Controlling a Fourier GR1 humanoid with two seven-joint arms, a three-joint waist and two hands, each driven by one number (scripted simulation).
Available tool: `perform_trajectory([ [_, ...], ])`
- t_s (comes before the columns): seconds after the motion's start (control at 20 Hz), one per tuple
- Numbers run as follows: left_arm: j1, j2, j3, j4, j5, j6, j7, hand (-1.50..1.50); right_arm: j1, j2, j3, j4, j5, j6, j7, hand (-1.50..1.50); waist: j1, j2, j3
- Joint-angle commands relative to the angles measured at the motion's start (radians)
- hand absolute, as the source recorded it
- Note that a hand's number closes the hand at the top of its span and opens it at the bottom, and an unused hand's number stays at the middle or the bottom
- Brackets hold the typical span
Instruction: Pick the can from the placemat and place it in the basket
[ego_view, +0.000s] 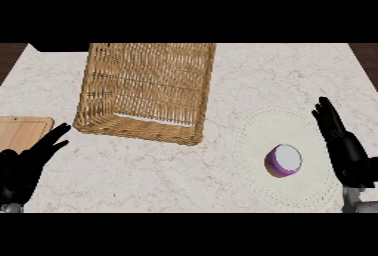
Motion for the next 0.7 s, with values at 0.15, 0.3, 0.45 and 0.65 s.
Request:
perform_trajectory([
  [0.15,-0.156,-0.016,-0.042,-0.105,-0.023,-0.072,-0.094,0.00,-0.172,-0.114,0.070,0.022,-0.092,0.358,-0.004,1.50,0.038,-0.002,-0.009],
  [0.3,-0.211,-0.072,-0.097,-0.133,-0.016,-0.096,-0.120,0.00,-0.282,-0.144,0.182,-0.126,-0.044,0.542,-0.156,1.50,0.053,-0.012,-0.008],
  [0.45,-0.212,-0.092,-0.101,-0.121,-0.025,-0.092,-0.148,0.00,-0.176,-0.051,0.295,-0.125,-0.081,0.656,-0.259,-1.50,0.016,-0.005,-0.008],
  [0.65,-0.229,-0.096,-0.055,-0.043,-0.001,-0.144,-0.199,0.00,0.002,-0.053,0.350,-0.276,0.232,0.421,-0.316,-1.50,-0.016,-0.012,-0.012],
])
